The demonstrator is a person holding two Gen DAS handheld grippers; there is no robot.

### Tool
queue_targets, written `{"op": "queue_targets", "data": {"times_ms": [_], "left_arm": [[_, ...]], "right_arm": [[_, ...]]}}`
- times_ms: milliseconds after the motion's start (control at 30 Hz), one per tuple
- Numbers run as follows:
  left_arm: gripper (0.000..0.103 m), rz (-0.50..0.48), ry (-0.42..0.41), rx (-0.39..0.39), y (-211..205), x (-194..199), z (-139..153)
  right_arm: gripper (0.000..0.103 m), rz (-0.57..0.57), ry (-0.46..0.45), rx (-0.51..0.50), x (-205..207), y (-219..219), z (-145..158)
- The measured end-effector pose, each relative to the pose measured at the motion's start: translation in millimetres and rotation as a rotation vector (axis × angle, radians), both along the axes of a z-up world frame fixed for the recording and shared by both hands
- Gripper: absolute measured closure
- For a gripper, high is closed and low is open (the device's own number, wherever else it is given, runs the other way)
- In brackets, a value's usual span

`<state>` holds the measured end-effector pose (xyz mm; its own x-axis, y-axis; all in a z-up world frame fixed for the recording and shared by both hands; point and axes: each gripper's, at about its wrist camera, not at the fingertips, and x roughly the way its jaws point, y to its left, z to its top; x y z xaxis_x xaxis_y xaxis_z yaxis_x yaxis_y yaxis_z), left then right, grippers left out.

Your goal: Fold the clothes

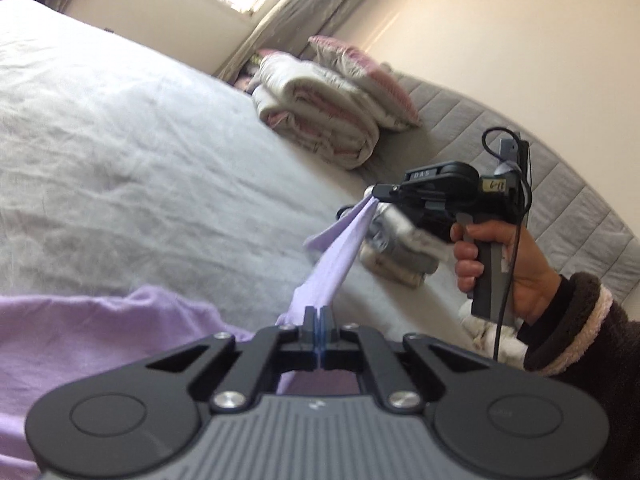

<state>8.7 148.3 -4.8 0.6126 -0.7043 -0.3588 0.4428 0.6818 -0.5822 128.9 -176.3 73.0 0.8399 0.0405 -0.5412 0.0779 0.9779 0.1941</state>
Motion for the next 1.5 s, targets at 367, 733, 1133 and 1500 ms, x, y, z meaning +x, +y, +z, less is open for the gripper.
{"op": "queue_targets", "data": {"times_ms": [367, 733, 1133, 1500], "left_arm": [[0.103, -0.042, -0.045, -0.109, 16, -11, 9], [0.103, -0.18, 0.022, -0.075, 10, -20, -15], [0.103, -0.309, 0.103, 0.114, -12, -28, -40], [0.102, -0.432, 0.15, 0.294, -40, -37, -49]], "right_arm": [[0.103, 0.016, -0.164, -0.095, -48, 18, 55], [0.103, 0.03, -0.164, -0.11, -109, 1, 48], [0.103, -0.011, -0.054, -0.066, -178, -28, -2], [0.103, -0.019, 0.095, 0.032, -218, -37, -61]]}}
